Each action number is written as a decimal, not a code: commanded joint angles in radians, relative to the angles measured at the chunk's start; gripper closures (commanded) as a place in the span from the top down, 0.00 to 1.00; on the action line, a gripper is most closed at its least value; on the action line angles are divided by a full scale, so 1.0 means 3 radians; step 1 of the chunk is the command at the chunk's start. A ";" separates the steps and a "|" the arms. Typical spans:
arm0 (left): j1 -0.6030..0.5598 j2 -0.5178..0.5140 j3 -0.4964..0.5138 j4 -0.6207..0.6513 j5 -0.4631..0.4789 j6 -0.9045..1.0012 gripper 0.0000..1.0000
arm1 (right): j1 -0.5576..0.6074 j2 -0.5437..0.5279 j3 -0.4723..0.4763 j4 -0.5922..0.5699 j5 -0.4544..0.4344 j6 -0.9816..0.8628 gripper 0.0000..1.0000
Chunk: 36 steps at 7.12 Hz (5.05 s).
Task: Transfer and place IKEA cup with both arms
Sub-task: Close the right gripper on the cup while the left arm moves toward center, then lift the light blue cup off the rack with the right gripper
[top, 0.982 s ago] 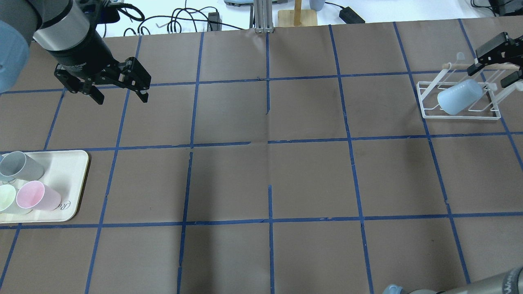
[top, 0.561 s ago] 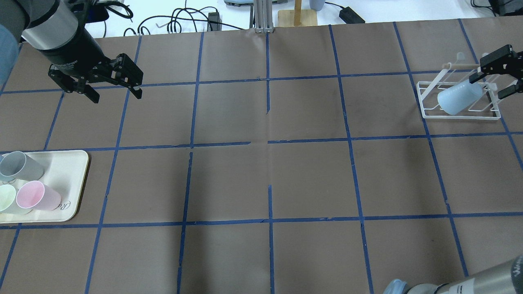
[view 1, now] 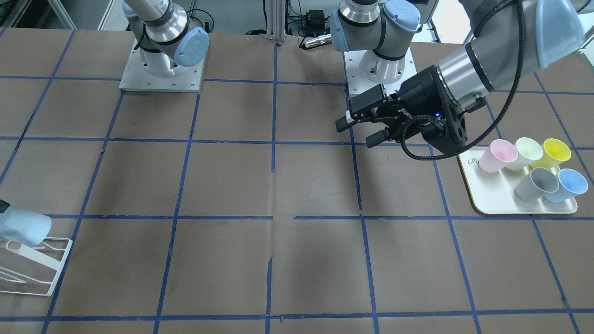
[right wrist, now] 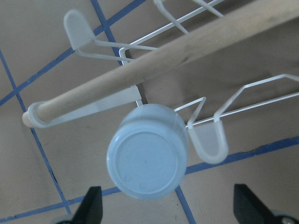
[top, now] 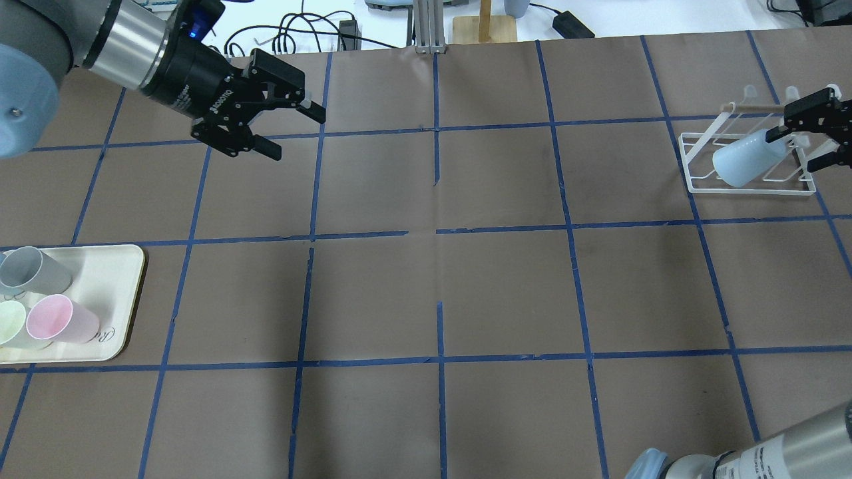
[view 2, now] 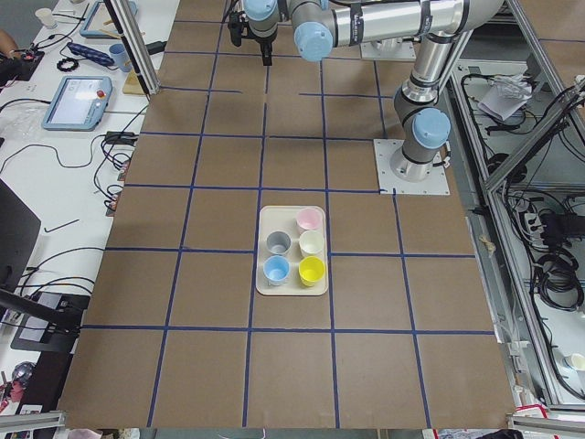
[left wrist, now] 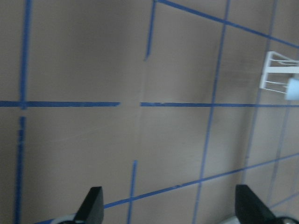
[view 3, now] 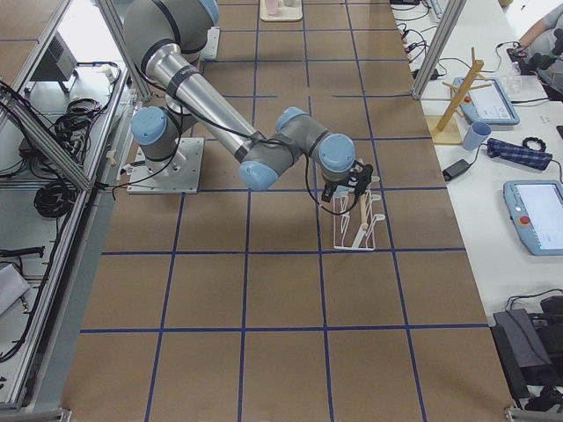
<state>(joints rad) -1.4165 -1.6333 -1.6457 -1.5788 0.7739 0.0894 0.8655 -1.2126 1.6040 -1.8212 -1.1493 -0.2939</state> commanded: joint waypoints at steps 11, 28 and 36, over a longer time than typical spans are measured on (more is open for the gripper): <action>0.0074 -0.0063 -0.0757 0.0006 -0.2252 -0.0171 1.00 | 0.0076 0.0202 0.0048 -0.0275 0.0226 0.0044 1.00; 0.0033 0.0014 -0.0845 0.0359 -0.2314 0.0075 1.00 | 0.0229 0.0187 0.0007 -0.0398 -0.0167 0.0090 0.49; 0.0033 0.0024 -0.0845 0.0359 -0.2431 0.0075 1.00 | 0.0229 -0.0345 -0.0269 0.0190 -0.0393 0.0075 0.50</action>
<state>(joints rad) -1.4061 -1.6279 -1.9003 -1.4711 0.0449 0.1120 0.9342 -1.2975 1.5468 -1.8007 -1.2566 -0.2682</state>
